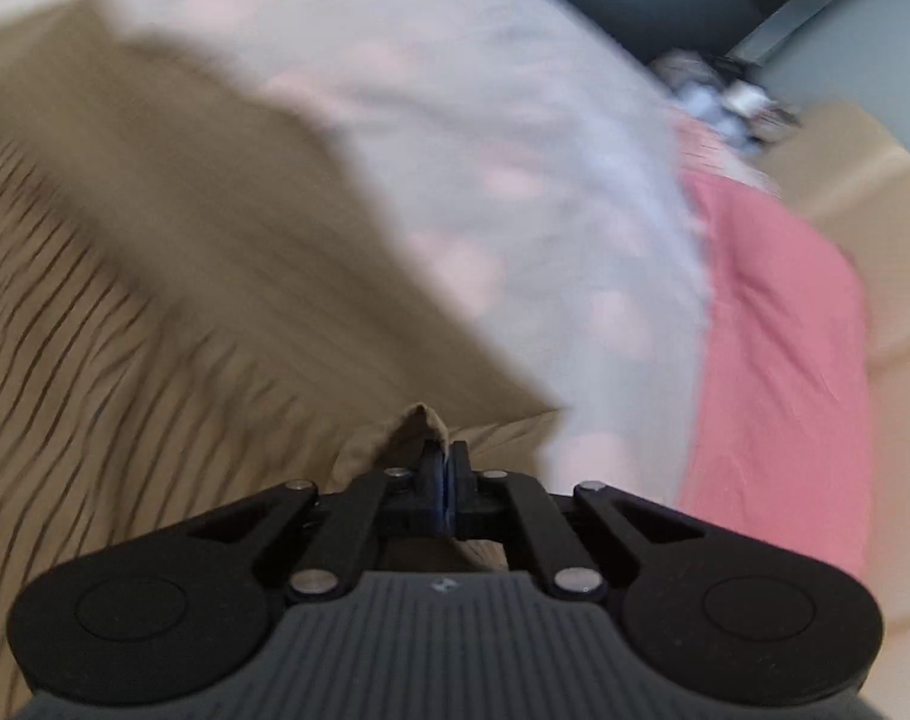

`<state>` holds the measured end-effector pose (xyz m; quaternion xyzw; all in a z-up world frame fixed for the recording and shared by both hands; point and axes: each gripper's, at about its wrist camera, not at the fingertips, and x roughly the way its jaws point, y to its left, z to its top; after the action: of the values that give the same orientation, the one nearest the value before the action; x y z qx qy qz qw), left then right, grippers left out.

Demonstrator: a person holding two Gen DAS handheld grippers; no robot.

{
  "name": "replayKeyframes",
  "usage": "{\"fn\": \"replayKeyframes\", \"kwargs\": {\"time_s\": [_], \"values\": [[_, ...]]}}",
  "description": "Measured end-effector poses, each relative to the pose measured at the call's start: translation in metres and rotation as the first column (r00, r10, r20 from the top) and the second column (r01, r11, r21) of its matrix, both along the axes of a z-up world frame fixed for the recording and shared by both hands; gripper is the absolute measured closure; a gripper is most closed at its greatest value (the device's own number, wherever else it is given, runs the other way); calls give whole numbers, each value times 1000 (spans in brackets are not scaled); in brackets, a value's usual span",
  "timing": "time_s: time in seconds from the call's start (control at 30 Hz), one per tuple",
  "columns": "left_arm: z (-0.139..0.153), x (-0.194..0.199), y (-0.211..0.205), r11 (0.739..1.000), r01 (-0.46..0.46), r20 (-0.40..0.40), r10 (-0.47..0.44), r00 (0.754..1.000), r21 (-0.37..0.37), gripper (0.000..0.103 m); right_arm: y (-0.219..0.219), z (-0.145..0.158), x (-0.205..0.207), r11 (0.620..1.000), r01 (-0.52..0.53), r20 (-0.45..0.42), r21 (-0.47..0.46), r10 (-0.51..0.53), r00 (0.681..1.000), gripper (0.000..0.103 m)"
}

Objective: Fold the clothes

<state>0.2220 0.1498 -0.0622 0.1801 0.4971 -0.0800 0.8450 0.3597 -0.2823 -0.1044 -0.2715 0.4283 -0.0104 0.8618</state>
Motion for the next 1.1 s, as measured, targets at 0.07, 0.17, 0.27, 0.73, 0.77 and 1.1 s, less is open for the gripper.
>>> {"fn": "replayKeyframes", "kwargs": {"time_s": [0.07,0.17,0.27,0.73,0.77,1.1], "values": [[-1,0,0,1000,4,-2,-4,1000,2,63,-19,23,8,985,143,80,97,-151,985,101],[-1,1,0,1000,6,-6,-6,1000,5,62,-44,44,14,908,279,83,312,-319,944,101],[-2,1,0,1000,6,-8,-6,1000,8,62,-55,51,17,810,339,30,479,-401,916,101],[0,-2,-4,999,30,0,-30,1000,13,62,-28,50,5,753,281,-94,595,-282,955,54],[1,-3,-4,999,31,2,-31,1000,13,62,-30,53,-1,764,268,-85,587,-272,959,53],[3,-12,-7,999,38,13,-38,999,10,62,-43,36,-80,946,55,-92,318,-26,995,40]]}}
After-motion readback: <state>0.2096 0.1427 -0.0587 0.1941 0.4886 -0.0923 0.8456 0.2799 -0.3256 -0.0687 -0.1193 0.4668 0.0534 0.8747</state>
